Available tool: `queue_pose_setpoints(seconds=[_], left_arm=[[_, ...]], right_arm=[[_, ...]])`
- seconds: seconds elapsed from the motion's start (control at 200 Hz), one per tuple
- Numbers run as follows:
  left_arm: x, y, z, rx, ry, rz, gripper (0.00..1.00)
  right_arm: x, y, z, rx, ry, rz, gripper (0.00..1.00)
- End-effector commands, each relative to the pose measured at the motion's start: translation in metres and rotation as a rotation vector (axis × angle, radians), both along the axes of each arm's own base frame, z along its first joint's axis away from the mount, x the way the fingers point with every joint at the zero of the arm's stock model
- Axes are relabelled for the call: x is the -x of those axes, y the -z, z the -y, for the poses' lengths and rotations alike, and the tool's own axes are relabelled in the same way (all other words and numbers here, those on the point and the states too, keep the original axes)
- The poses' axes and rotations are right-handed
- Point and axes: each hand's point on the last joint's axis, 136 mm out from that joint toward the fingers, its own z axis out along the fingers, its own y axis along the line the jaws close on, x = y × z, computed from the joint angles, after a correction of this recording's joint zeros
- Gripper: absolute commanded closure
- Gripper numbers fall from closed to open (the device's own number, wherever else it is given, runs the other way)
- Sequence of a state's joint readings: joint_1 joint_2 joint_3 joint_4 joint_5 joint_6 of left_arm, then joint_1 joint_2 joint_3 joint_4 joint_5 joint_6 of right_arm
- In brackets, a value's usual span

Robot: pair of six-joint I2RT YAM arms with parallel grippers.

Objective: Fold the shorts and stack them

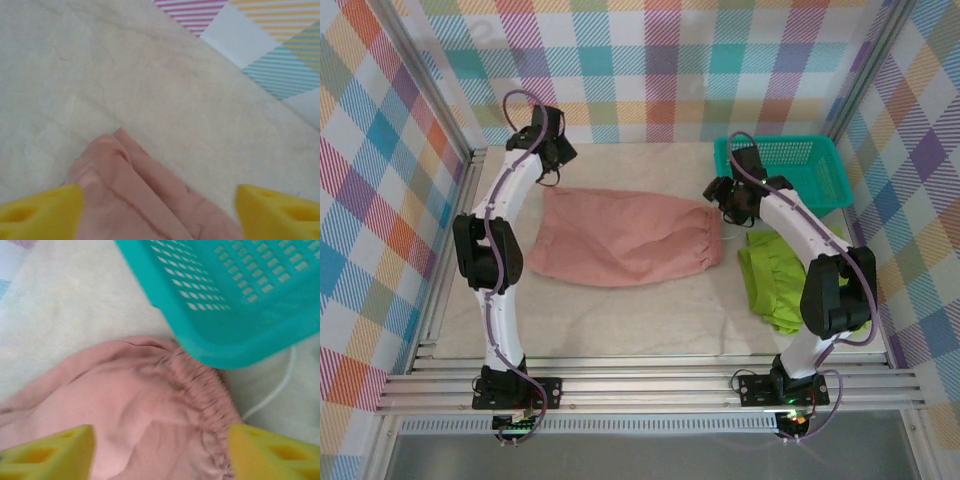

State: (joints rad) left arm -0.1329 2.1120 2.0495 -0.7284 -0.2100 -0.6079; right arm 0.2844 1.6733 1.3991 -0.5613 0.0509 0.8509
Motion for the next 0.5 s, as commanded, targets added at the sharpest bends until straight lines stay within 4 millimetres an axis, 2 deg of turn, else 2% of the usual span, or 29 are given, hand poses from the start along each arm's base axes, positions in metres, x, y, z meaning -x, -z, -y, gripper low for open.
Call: queue_pose_setpoints(seconds=[0.0, 0.065, 0.155, 0.26, 0.315, 0.495], left_arm=[[0.019, -0.086, -0.008, 0.061, 0.052, 0.154, 0.0], [0.041, -0.102, -0.003, 0.118, 0.061, 0.208, 0.0], [0.068, -0.093, 0.009, 0.226, 0.066, 0.225, 0.0], [0.086, -0.054, 0.027, 0.324, 0.088, 0.174, 0.0], [0.094, -0.023, 0.033, 0.34, 0.083, 0.123, 0.0], [0.118, 0.053, 0.038, 0.386, 0.041, 0.016, 0.0]], right_arm=[[0.006, -0.068, -0.027, -0.094, -0.121, 0.158, 0.16], [0.016, -0.074, -0.047, -0.124, -0.186, 0.171, 0.09], [0.025, -0.064, -0.079, -0.159, -0.268, 0.144, 0.07], [0.021, -0.038, -0.105, -0.169, -0.314, 0.088, 0.06], [0.015, -0.023, -0.115, -0.184, -0.324, 0.048, 0.06], [-0.012, 0.022, -0.126, -0.143, -0.332, -0.04, 0.06]])
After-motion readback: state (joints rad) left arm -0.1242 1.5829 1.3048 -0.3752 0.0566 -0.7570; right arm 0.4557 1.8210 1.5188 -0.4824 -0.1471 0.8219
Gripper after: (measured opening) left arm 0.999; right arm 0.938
